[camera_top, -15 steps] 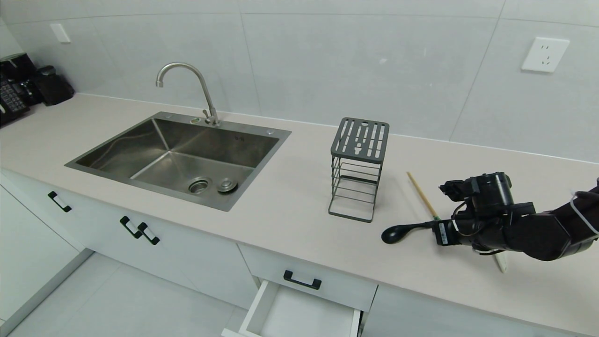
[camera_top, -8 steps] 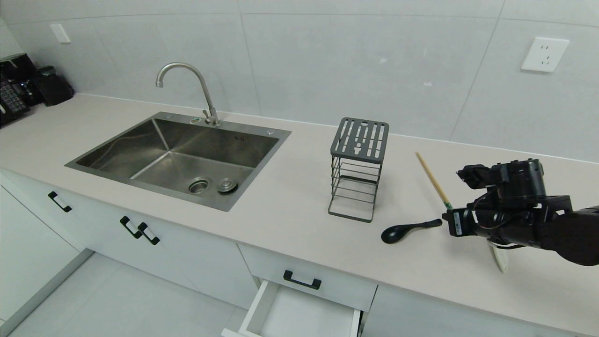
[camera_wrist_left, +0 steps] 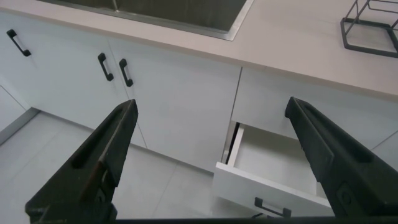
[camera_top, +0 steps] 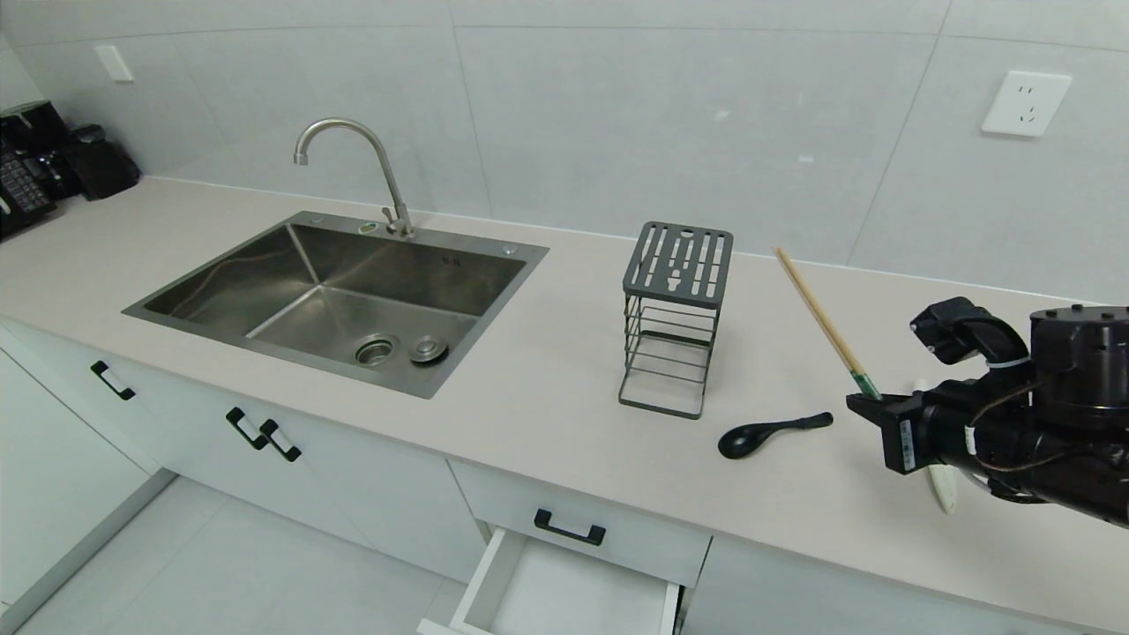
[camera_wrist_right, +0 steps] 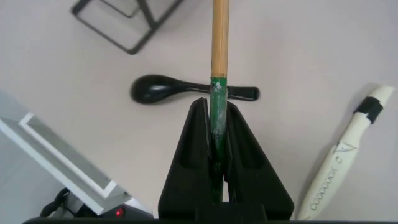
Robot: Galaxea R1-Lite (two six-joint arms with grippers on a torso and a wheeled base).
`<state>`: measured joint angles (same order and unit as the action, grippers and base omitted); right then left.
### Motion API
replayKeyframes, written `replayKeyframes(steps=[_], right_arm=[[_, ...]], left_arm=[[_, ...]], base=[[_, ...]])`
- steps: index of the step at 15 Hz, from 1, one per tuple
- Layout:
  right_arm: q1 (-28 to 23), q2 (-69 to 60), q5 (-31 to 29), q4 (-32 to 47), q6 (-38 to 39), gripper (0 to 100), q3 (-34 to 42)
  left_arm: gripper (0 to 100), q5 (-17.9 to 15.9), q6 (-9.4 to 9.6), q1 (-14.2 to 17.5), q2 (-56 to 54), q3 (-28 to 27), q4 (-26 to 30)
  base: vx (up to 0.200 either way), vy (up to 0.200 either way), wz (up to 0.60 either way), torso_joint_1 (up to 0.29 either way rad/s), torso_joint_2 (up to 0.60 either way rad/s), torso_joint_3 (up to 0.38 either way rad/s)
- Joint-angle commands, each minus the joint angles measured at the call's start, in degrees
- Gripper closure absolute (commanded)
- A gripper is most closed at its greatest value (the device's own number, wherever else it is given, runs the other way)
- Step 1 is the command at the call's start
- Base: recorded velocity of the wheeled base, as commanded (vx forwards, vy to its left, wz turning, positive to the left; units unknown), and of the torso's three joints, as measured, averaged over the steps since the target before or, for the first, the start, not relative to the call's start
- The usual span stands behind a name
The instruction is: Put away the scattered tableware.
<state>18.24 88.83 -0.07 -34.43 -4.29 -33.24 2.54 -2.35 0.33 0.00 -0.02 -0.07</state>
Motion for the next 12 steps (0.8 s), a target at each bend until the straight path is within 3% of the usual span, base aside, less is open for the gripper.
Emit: replayKeyframes(steps=[1, 5, 12], right_arm=[[2.77, -4.90, 0.34, 0.15, -0.19, 100, 0.72], [6.64, -9.29, 0.34, 2.61, -4.41, 100, 0.46], [25.01, -9.38, -2.48, 11.57, -9.51, 100, -3.23]], left_arm=[[0, 0.01, -0.02, 0.02, 0.00, 0.02, -0.01], [0, 0.01, -0.02, 0.02, 0.00, 0.02, -0.01], [0, 0.01, -0.02, 0.02, 0.00, 0.02, -0.01]], base=[[0.000, 0.000, 0.00, 0.000, 0.00, 0.000], [0.000, 0.000, 0.00, 0.000, 0.00, 0.000], [0.000, 0.000, 0.00, 0.000, 0.00, 0.000]])
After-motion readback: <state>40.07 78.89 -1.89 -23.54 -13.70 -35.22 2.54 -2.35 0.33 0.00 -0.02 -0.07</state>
